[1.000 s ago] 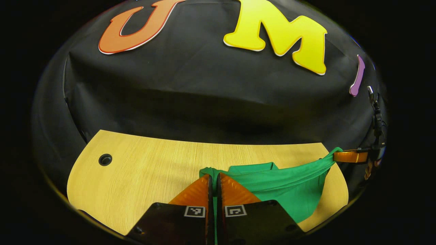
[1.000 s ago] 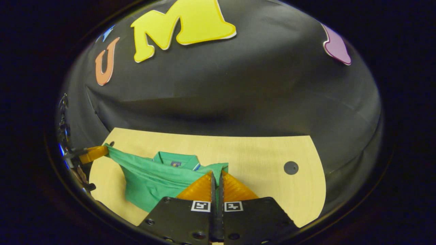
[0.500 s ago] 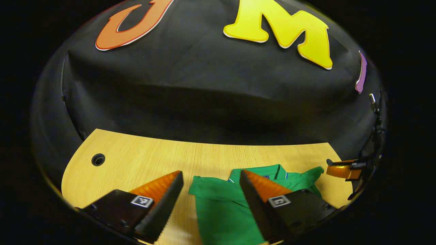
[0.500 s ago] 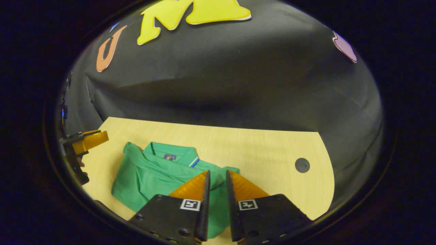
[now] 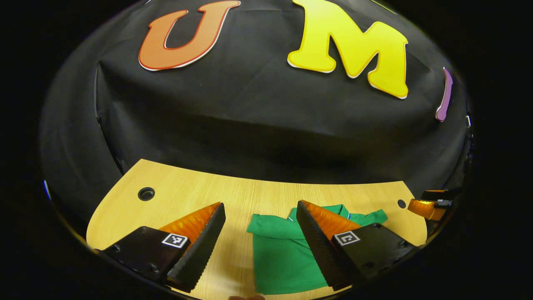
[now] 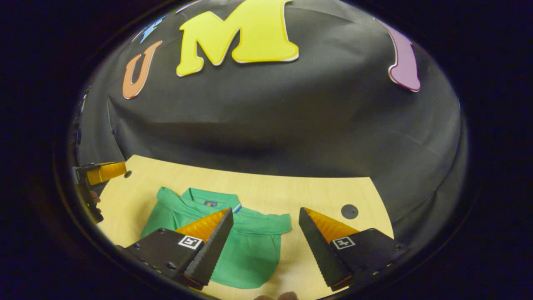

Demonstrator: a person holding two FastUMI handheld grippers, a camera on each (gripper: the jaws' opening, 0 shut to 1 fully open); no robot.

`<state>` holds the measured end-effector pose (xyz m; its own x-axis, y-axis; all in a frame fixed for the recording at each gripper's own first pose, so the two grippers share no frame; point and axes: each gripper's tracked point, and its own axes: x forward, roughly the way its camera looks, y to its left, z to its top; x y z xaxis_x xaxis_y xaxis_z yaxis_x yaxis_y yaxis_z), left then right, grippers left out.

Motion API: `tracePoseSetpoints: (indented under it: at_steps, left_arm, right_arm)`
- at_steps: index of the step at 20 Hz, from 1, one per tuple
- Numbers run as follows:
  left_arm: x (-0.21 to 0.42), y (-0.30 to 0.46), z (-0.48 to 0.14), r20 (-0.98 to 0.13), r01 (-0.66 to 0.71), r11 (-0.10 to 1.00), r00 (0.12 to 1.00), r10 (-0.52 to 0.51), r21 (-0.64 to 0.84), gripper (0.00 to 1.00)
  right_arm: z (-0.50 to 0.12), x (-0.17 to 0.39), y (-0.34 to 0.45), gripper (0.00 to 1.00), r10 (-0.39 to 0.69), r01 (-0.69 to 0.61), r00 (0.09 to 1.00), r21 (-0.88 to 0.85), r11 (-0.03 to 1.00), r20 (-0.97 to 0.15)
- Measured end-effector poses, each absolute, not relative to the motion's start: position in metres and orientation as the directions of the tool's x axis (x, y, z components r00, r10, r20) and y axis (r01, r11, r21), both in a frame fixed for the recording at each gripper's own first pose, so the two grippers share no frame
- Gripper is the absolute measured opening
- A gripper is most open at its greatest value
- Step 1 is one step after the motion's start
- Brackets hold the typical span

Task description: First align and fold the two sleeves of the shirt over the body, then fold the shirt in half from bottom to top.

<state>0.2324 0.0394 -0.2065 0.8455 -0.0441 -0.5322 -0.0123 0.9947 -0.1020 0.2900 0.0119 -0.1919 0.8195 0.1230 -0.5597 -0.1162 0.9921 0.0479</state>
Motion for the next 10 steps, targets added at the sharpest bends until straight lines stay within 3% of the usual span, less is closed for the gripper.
tracePoseSetpoints:
  at_steps: [10]
  left_arm:
    - [0.152, 0.040, -0.085, -0.369, 0.010, 0.997, 0.929, -0.039, -0.079, 1.00]
  right_arm:
    - [-0.081, 0.195, 0.014, 0.97, 0.117, -0.118, 0.923, 0.021, 0.993, -0.366]
